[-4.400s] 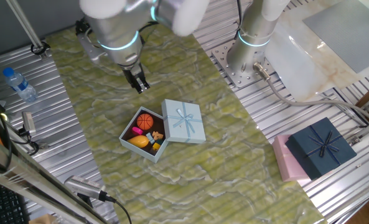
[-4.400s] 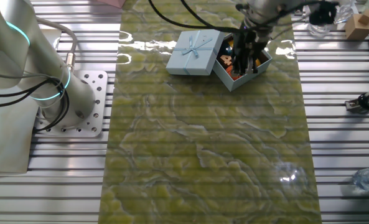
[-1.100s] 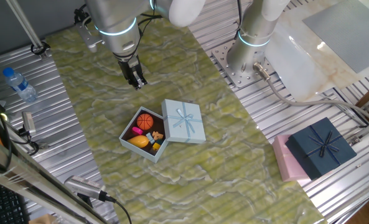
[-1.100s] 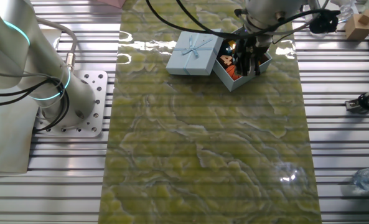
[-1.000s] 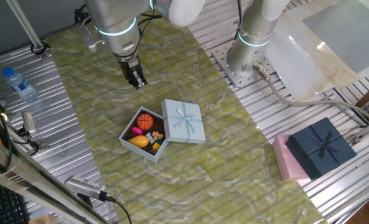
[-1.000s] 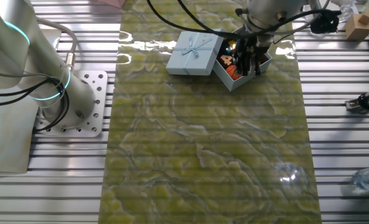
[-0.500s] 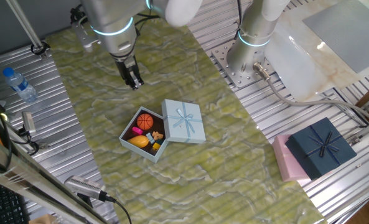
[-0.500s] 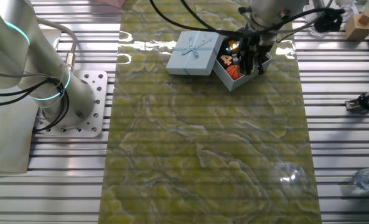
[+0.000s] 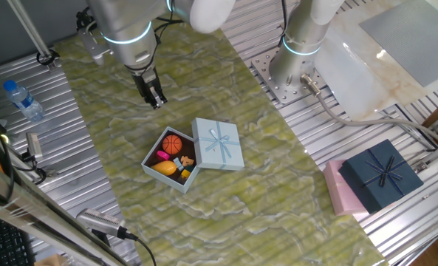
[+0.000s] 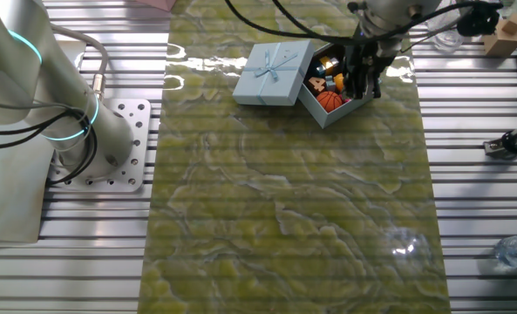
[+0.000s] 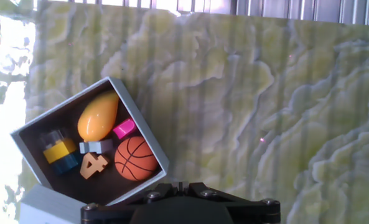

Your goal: Take everything out of the gift box

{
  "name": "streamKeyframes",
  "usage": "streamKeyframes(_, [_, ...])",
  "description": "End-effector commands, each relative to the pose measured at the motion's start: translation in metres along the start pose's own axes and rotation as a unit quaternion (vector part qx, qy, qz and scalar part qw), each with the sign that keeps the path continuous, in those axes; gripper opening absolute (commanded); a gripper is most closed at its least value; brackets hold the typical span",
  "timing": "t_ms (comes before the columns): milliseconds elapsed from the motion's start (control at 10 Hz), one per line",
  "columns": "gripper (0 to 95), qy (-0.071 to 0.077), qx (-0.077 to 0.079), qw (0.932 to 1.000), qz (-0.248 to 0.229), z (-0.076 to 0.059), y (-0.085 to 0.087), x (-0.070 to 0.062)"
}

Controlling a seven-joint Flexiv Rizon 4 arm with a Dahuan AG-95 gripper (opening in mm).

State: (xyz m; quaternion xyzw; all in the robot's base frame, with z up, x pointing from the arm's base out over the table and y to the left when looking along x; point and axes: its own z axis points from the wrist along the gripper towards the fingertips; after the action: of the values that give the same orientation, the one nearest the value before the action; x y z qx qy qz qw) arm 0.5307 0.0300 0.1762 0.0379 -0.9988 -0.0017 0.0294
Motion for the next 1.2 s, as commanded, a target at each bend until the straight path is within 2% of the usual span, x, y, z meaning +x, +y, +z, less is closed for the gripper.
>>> streamKeyframes(100, [0.0, -0.001, 0.0, 1.0, 0.007, 0.004, 0.008, -0.009])
streamKeyframes(500, [0.0, -0.002, -0.003, 0.9999, 0.014, 0.004, 0.02, -0.022])
streamKeyframes(800, [0.0, -0.009, -0.005, 0.9998, 0.017, 0.01, 0.032, -0.027])
streamKeyframes(1200, [0.0, -0.008, -0.006, 0.9997, 0.02, 0.012, 0.038, -0.03])
